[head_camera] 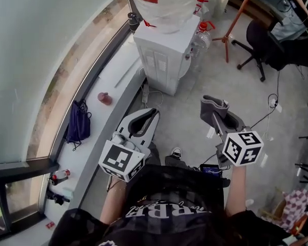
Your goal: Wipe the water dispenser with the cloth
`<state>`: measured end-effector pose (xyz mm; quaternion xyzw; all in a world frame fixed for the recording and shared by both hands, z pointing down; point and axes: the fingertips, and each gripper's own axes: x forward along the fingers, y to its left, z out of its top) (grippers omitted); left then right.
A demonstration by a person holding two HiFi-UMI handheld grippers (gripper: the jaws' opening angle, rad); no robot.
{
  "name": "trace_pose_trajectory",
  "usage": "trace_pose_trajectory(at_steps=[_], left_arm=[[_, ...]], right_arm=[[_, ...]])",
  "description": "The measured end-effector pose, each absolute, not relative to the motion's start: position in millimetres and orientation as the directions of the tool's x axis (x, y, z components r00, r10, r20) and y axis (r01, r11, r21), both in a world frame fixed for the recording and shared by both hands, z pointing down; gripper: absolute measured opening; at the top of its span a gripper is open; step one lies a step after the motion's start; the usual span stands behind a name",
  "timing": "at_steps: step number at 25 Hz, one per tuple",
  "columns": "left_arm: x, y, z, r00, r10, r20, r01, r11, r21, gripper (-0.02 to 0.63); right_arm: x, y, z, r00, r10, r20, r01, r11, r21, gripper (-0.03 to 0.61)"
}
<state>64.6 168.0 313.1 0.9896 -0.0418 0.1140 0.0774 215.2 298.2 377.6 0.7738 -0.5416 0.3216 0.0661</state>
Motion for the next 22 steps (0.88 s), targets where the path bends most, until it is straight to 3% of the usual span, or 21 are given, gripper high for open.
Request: trace_pose_trajectory(at_steps=[22], left_arm=[[73.9, 256.5, 285.7, 0.969, -0.086, 0.234, -0.103, -0.993, 0.065, 0.04]], right_arm=[[195.0, 335.7, 352.0, 0.093, -0.873, 0.479, -0.928, -0.25, -0.276, 0.104]])
